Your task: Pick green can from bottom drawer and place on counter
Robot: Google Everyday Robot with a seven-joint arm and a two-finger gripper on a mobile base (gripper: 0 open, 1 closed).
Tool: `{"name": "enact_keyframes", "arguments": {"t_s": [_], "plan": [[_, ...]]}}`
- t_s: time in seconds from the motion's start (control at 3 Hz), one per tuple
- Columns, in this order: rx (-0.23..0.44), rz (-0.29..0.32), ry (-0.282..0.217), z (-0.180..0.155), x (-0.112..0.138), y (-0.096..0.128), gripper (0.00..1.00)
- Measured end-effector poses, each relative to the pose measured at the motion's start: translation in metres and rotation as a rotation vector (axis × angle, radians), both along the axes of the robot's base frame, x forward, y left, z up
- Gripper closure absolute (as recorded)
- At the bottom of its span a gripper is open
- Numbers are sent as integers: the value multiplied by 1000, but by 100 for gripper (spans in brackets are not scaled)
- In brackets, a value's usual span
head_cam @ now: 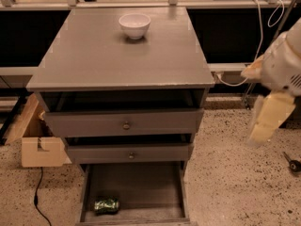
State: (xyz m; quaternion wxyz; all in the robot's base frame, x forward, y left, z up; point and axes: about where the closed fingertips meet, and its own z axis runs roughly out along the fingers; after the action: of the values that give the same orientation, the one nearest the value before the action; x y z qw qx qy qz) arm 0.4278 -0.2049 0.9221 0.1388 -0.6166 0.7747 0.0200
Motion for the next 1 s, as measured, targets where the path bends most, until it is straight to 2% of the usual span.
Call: {"name": "enact_keyframes", "arguments": {"t_s": [0.33,0.67,1.0], "plan": [[116,36,104,-76,-21,18,0],[269,31,229,-156,-53,44,0],[279,26,273,-172,-67,48,0]]}}
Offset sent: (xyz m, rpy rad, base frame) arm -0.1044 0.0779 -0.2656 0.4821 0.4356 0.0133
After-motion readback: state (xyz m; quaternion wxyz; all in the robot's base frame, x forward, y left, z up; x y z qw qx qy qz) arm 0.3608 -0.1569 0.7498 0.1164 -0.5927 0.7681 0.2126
